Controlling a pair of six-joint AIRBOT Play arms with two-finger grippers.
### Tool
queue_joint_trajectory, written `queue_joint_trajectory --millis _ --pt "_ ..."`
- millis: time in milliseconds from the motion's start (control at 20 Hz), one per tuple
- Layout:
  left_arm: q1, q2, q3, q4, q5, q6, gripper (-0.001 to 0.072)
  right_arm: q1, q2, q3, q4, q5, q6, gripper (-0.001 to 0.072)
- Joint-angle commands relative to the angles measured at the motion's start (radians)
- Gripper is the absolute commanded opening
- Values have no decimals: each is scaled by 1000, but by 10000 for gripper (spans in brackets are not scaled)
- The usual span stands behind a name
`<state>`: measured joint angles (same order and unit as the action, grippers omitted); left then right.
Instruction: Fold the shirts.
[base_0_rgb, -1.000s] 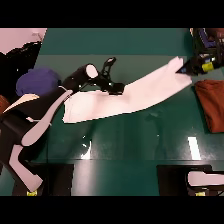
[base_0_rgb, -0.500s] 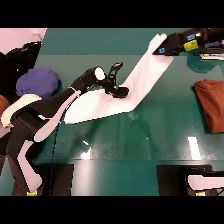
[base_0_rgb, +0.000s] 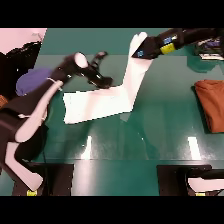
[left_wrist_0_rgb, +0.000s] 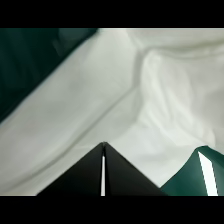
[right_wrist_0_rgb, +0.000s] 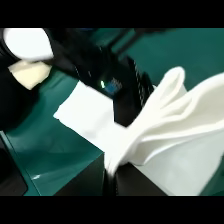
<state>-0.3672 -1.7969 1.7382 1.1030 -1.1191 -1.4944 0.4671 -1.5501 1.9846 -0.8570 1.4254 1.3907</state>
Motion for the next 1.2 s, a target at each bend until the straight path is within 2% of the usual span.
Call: queue_joint_trajectory --millis 0,200,250,300,350,400,500,600,750,900,1000,1150 --pt "158 150 1 55 -45 11 25 122 -4 -61 2 -160 -63 20" --pt "341 322 1 102 -80 11 25 338 -160 5 2 -304 -102 23" --pt "379 358 1 102 -87 11 25 388 -225 48 2 -313 -133 57" --pt "413 389 1 102 -94 10 25 426 -277 85 2 -319 -162 260" --pt "440 413 1 102 -99 11 25 456 -314 101 2 -351 -163 495" --pt "462 434 1 102 -104 11 25 469 -328 99 -5 -377 -163 641" --pt "492 463 1 102 -121 14 25 453 -297 42 -42 -383 -162 638" --pt "492 471 1 106 -146 40 26 385 -224 -47 -127 -308 -161 553" --pt "491 470 -2 97 -178 55 25 233 -118 -206 -193 -192 -159 553" --pt "491 470 -2 90 -178 55 25 37 -61 -391 -191 -171 -112 553" --pt "491 469 -2 90 -179 55 26 -80 -79 -474 -156 -158 -15 553" --pt "488 469 -2 87 -178 55 25 -196 -160 -549 52 -139 -26 553"
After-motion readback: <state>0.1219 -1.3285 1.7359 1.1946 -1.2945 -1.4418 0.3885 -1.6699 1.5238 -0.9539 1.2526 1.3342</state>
